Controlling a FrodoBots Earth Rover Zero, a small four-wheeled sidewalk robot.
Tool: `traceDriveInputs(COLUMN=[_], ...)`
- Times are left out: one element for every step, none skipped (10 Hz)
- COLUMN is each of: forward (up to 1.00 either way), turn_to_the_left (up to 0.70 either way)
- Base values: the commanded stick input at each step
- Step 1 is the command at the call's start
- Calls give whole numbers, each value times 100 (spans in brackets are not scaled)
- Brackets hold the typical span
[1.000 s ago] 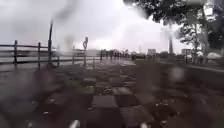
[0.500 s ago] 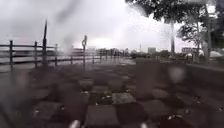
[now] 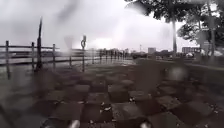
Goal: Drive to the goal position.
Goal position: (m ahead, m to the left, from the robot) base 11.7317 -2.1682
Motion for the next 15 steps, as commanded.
traceDriveInputs(forward=[70, 70, 70, 70, 70, 70, 70, 70, 70, 70, 70, 70, 70, 70, 70], turn_to_the_left=[0, 0, 0, 0, 0, 0, 0, 0, 0, 0, 0, 0, 0, 0, 0])
